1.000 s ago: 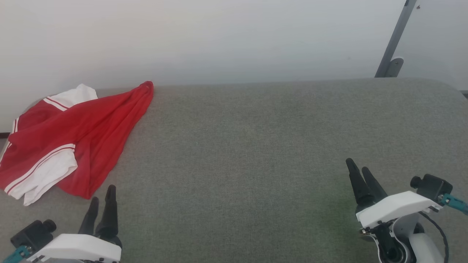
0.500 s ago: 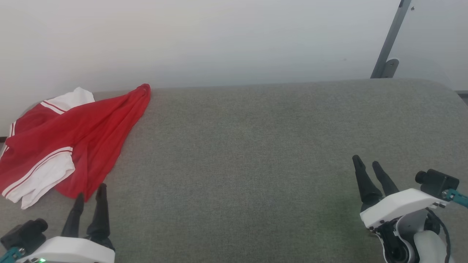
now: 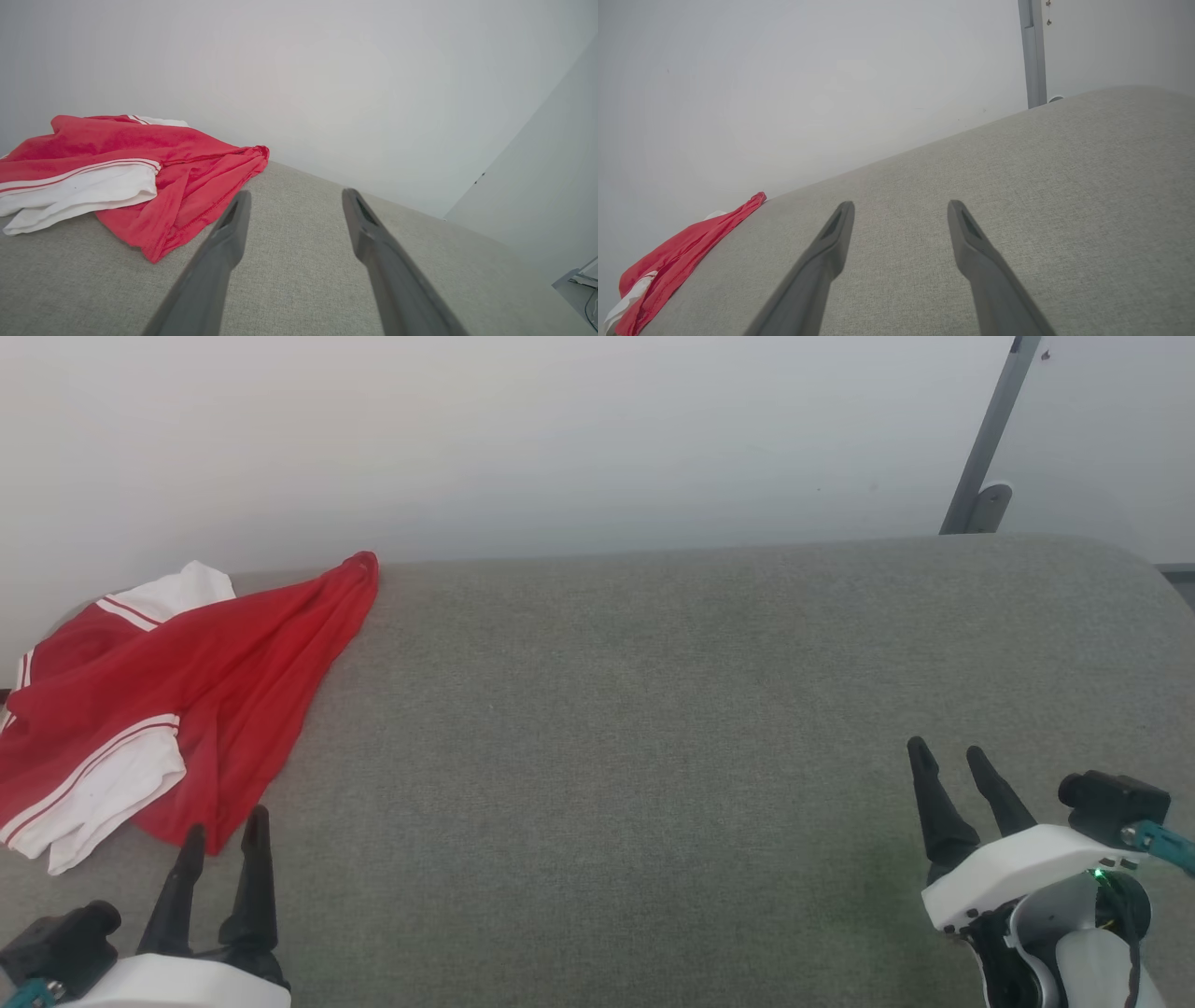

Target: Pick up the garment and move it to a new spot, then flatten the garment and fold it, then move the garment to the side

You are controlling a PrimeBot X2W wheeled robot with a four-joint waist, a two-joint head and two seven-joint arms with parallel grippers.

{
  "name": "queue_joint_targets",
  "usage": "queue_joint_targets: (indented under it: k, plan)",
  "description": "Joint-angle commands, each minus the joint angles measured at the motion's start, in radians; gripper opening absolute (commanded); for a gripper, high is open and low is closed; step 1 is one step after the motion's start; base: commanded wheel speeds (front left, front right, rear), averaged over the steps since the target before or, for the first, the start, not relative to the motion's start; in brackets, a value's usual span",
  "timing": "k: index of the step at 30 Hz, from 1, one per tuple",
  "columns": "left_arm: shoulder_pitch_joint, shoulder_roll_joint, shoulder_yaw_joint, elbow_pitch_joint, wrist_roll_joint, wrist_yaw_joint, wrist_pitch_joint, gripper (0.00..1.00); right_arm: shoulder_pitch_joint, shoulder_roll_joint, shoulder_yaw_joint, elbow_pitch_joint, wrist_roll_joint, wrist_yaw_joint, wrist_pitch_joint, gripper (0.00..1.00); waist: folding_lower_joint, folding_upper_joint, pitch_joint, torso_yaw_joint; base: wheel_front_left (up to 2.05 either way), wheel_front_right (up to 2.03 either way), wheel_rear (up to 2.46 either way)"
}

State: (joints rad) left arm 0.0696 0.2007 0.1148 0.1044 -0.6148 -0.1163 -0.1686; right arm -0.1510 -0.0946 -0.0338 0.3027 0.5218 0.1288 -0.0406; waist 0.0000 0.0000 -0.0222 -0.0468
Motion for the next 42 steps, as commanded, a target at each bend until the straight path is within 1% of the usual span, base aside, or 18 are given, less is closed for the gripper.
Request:
queue_joint_targets:
  k: [1,10,29,42]
  plan:
    - [0.006,0.006,0.002,-0.012,0.020,-0.006,-0.008,1.00,-0.003,0.000,0.001,-0.010,-0.026,0.003,-0.007,1.00,0.0000,0.0000,0.000,-0.001,0.00,0.00,0.00]
    - [0.018,0.020,-0.008,-0.013,0.047,-0.014,-0.029,1.00,0.000,0.001,0.008,-0.016,-0.117,0.003,-0.016,1.00,0.0000,0.0000,-0.004,-0.008,0.00,0.00,0.00]
    - [0.041,0.063,-0.032,-0.011,0.117,-0.014,-0.066,1.00,0.001,0.005,0.022,-0.008,-0.266,0.003,-0.043,1.00,0.0000,0.0000,-0.012,-0.018,0.00,0.00,0.00]
    - [0.052,0.076,-0.030,-0.007,0.174,-0.015,-0.091,1.00,-0.003,0.001,0.035,-0.004,-0.371,0.002,-0.060,1.00,0.0000,0.0000,-0.018,-0.025,0.00,0.00,0.00]
